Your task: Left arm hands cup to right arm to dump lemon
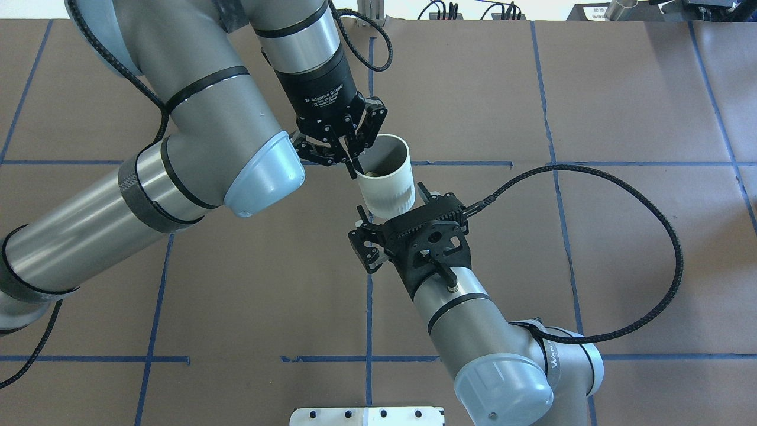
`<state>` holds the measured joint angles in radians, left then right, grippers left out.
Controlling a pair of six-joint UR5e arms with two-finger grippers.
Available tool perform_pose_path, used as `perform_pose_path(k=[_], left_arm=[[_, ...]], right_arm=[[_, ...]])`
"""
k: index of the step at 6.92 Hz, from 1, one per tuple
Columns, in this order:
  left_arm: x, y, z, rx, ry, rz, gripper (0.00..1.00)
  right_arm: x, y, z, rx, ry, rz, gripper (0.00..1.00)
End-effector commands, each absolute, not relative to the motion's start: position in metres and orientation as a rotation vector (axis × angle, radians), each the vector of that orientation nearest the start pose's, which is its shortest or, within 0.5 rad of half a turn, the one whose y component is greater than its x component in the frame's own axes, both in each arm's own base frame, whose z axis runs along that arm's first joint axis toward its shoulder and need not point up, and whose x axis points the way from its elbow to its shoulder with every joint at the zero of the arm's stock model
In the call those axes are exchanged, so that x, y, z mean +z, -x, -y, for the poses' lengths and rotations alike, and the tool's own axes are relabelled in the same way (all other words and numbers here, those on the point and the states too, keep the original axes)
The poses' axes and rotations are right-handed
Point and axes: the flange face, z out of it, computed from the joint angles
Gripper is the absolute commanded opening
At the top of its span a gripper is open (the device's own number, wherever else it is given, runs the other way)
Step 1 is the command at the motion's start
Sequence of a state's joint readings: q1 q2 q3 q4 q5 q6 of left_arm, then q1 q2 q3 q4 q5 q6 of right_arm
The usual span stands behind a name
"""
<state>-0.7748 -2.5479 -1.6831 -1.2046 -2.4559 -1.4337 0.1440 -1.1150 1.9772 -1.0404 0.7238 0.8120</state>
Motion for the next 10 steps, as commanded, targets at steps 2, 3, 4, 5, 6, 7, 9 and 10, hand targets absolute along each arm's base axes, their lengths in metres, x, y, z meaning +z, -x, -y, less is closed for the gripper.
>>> perform_pose_path(k=[2, 3, 4, 5, 6, 7, 9, 10], left_arm=[[0.028, -0.423, 0.479, -0.243, 0.47, -0.97, 0.0], [0.028, -0.431, 0.473, -0.233, 0.48, -0.963, 0.0], [0.025, -0.433, 0.466, -0.218, 0.481, -0.967, 0.0], [0.022, -0.431, 0.462, -0.212, 0.477, -0.973, 0.0], [0.022, -0.432, 0.46, -0.211, 0.479, -0.972, 0.0], [0.021, -0.43, 0.459, -0.208, 0.478, -0.976, 0.0], [0.019, -0.428, 0.457, -0.205, 0.475, -0.981, 0.0], [0.019, -0.427, 0.457, -0.203, 0.473, -0.983, 0.0]], right_arm=[[0.162, 0.49, 0.282, 0.089, -1.183, 0.841, 0.99], [0.162, 0.49, 0.282, 0.089, -1.183, 0.842, 0.99], [0.162, 0.491, 0.282, 0.087, -1.183, 0.838, 0.99], [0.163, 0.491, 0.282, 0.086, -1.183, 0.837, 0.99], [0.163, 0.492, 0.282, 0.082, -1.184, 0.834, 0.99], [0.163, 0.492, 0.282, 0.082, -1.184, 0.834, 0.99], [0.163, 0.492, 0.282, 0.082, -1.183, 0.836, 0.7], [0.163, 0.492, 0.282, 0.082, -1.182, 0.838, 0.44]])
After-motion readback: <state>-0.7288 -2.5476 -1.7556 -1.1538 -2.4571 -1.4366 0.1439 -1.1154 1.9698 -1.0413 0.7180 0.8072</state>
